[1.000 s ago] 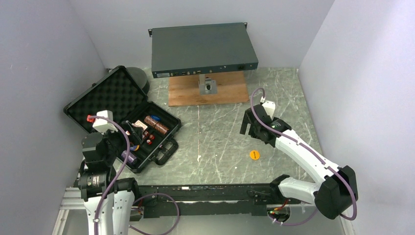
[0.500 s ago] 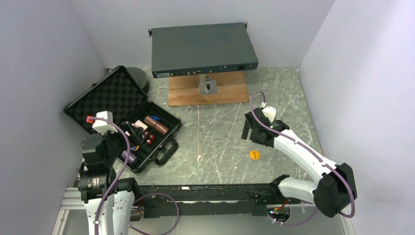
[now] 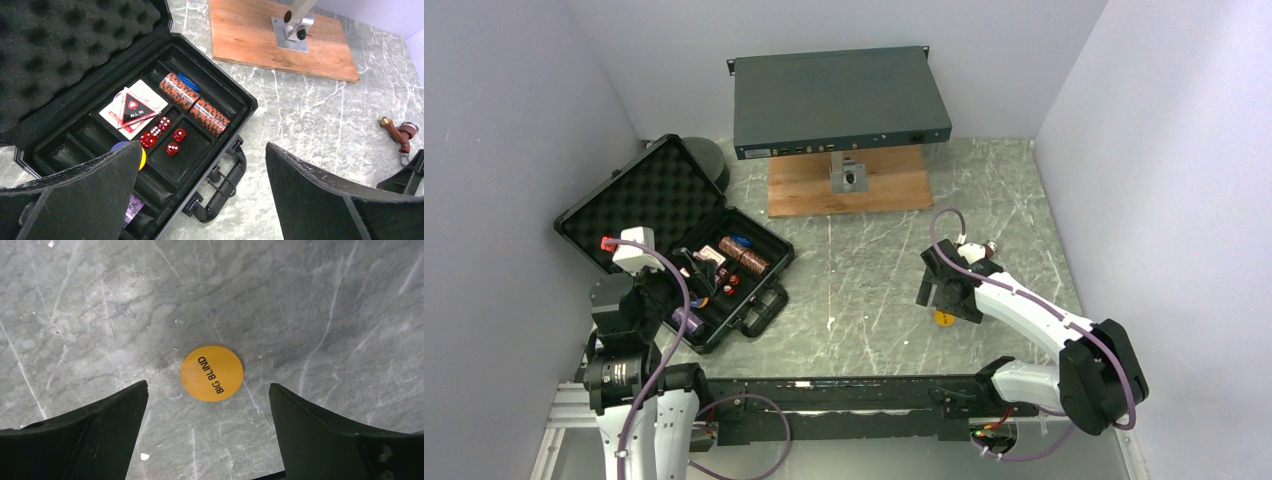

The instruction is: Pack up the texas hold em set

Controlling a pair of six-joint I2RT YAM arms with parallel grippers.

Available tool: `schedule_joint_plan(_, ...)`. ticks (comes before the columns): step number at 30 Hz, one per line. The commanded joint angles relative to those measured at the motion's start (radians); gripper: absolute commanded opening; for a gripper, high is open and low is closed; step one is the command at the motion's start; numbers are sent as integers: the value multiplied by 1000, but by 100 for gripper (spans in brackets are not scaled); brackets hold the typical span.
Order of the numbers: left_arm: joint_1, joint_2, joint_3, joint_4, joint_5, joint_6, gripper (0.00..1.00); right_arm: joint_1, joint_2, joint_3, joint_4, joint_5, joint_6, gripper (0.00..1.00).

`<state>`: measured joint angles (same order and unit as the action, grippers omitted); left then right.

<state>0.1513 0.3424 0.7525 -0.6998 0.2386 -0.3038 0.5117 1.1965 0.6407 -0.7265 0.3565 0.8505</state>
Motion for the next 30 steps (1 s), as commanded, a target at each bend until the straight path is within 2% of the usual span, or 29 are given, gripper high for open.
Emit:
schedule_joint_plan(1,5,11,-8,39,4,9,100,-9,-10,-27,75,-18,46,93)
schedule_joint_plan(10,5,12,-5,33,-14,8,100,-40,25,-70,122,-52,61,84)
schedule_joint_plan(17,6,11,-5,34,-13,7,100,-72,47,-77,131,-62,46,72)
schedule_joint_plan(30,5,6,-5,34,-15,8,100,-83,117,-70,129,-103,35,60)
